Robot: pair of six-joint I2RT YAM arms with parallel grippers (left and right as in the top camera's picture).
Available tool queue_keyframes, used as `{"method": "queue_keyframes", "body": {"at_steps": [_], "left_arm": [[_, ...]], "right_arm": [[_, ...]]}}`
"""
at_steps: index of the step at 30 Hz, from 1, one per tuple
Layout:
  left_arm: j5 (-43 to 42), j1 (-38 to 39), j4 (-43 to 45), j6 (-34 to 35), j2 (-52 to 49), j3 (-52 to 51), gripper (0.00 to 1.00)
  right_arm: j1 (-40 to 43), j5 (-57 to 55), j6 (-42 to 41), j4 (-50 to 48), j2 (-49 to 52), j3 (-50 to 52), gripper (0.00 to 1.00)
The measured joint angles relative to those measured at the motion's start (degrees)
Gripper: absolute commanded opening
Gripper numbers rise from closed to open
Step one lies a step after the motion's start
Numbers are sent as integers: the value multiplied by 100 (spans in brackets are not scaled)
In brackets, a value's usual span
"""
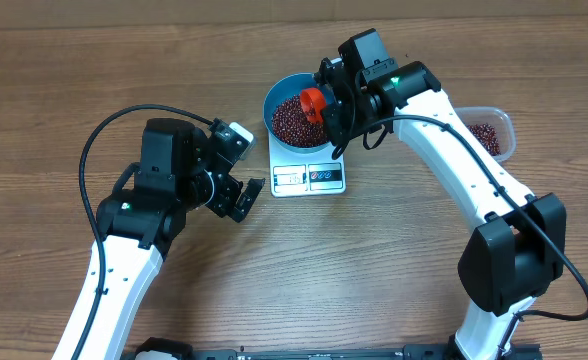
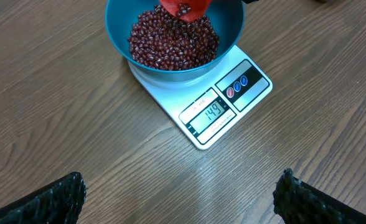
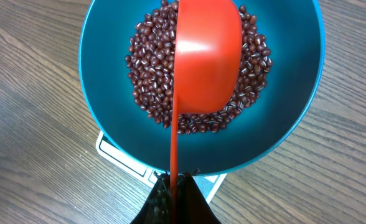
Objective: Scoop item into bowl and weigh 150g on scale
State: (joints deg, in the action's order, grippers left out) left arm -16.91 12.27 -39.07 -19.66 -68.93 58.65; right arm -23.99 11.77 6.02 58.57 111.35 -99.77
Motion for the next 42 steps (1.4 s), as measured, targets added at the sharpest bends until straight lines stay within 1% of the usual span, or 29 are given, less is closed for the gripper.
{"method": "queue_keyframes", "body": {"at_steps": [42], "left_arm": [[0, 0, 0, 0, 0, 0, 100]], "right_arm": [[0, 2, 0, 256, 0, 0, 4]]}}
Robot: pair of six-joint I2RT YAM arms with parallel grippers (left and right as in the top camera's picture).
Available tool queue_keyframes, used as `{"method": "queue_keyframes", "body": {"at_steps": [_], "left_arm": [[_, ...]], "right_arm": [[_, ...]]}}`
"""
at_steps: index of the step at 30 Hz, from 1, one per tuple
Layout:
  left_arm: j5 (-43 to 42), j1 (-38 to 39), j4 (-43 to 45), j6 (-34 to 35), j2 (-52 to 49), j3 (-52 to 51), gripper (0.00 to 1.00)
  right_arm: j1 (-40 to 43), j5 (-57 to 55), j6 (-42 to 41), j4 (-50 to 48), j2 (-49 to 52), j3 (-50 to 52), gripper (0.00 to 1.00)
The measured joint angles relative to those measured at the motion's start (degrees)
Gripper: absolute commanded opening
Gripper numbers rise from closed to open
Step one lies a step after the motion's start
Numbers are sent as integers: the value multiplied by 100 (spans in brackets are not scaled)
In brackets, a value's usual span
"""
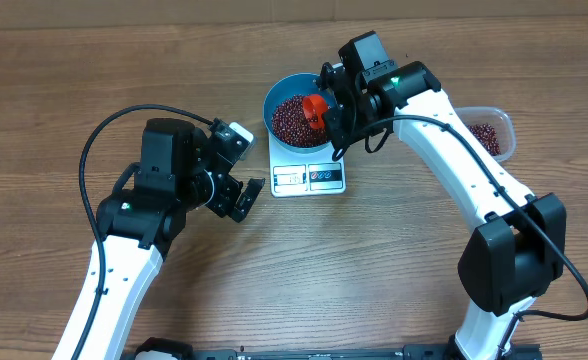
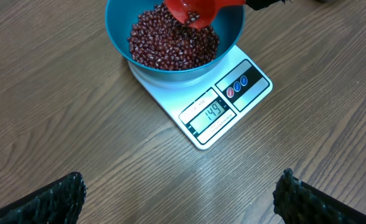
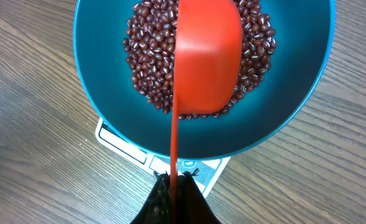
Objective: Scoop item into bowl and weigh 150g on scale
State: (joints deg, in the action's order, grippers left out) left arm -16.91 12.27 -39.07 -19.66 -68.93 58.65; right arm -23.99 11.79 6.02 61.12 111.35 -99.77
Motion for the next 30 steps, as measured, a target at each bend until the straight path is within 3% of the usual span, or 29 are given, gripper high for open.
{"method": "queue_keyframes", "body": {"at_steps": [30], "left_arm": [[0, 0, 0, 2, 0, 0, 100]], "right_arm": [[0, -221, 2, -153, -31, 0, 4]]}}
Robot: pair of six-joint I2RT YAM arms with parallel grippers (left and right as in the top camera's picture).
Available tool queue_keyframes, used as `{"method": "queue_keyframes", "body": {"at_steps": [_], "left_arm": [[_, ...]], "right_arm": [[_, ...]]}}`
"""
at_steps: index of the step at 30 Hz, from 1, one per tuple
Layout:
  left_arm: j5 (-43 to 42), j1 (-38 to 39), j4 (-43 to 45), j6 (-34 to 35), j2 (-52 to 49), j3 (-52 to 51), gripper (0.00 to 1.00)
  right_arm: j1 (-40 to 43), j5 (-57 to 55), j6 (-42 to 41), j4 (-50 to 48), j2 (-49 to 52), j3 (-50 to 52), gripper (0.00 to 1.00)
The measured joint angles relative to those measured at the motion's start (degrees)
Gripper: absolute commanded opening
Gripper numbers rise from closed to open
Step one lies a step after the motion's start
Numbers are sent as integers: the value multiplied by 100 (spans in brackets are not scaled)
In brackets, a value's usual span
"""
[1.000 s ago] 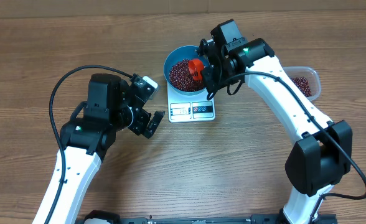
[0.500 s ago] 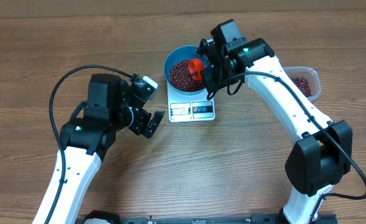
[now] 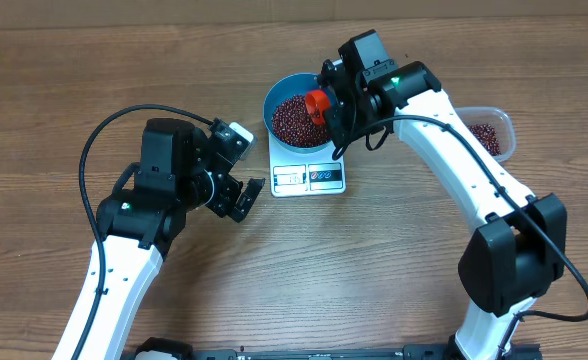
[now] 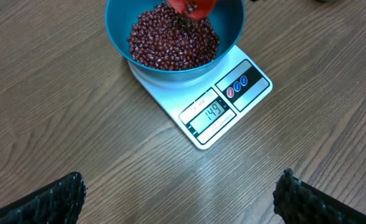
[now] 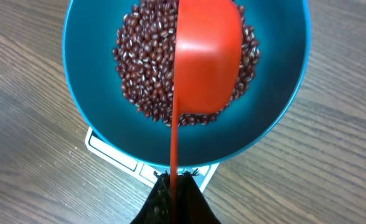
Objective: Scoop item into bowl and weigh 150g on scale
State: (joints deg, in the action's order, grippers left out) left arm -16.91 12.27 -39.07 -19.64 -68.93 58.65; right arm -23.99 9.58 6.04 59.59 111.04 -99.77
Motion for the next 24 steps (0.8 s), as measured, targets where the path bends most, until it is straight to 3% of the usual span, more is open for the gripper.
{"method": "queue_keyframes", "body": {"at_steps": [24], "left_arm": [[0, 0, 0, -2, 0, 0, 100]], "right_arm": [[-4, -319, 166, -109, -85, -118, 4]]}}
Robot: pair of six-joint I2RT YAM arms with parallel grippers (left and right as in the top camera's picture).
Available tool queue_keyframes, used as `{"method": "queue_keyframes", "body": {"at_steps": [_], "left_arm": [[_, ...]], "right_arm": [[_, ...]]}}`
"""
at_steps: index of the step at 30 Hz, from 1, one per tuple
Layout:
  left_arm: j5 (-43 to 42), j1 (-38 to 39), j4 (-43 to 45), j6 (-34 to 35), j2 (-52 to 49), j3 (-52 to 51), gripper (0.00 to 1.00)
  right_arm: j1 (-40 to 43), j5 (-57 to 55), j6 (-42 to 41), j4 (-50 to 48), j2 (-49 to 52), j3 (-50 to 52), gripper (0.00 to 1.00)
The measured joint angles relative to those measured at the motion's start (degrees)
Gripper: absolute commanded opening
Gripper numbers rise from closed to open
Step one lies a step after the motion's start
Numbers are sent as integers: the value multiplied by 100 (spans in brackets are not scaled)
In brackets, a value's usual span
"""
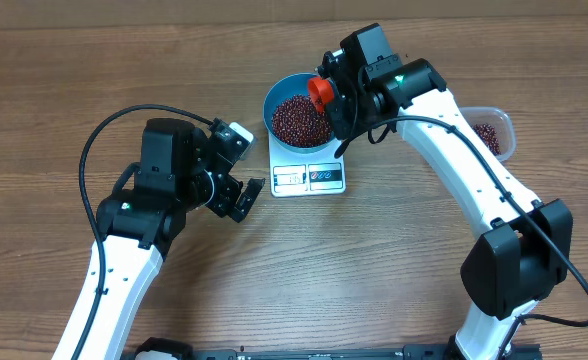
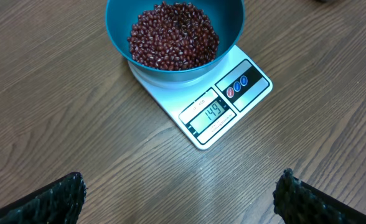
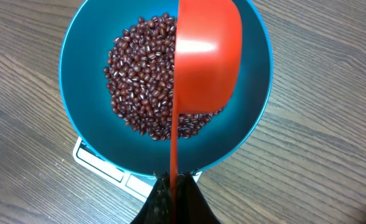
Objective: Scoop item into bowl and weigh 150g on scale
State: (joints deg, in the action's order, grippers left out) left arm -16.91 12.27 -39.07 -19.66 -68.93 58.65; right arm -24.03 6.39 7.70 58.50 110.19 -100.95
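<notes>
A blue bowl [image 1: 296, 118] of red beans [image 2: 173, 34] stands on the white scale [image 1: 309, 178]; its display [image 2: 212, 112] reads 149. My right gripper [image 3: 172, 180] is shut on the thin handle of an orange scoop [image 3: 206, 56], held high over the bowl's right side. In the overhead view the scoop [image 1: 320, 88] shows above the bowl's far right rim. My left gripper [image 1: 242, 197] hovers open left of the scale, its two fingertips [image 2: 58, 196] wide apart over bare wood.
A clear plastic tub [image 1: 489, 135] with more red beans sits at the right, beyond the right arm. The scale's buttons [image 2: 238, 86] face the left gripper. The wooden table [image 1: 374, 260] spreads around.
The right gripper has lifted the scoop higher above the bowl; the scoop has left the left wrist view. The scale still reads 149. The left arm is unmoved.
The scoop was held low over the beans in the bowl with some beans in it, the scale at 149. It stayed tipped over the bowl through the following moments, and now it is raised clear. The reading has not changed.
</notes>
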Motion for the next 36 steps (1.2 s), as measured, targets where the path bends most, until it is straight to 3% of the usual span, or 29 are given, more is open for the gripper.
{"method": "queue_keyframes", "body": {"at_steps": [36], "left_arm": [[0, 0, 0, 0, 0, 0, 100]], "right_arm": [[2, 492, 68, -57, 0, 0, 4]]}}
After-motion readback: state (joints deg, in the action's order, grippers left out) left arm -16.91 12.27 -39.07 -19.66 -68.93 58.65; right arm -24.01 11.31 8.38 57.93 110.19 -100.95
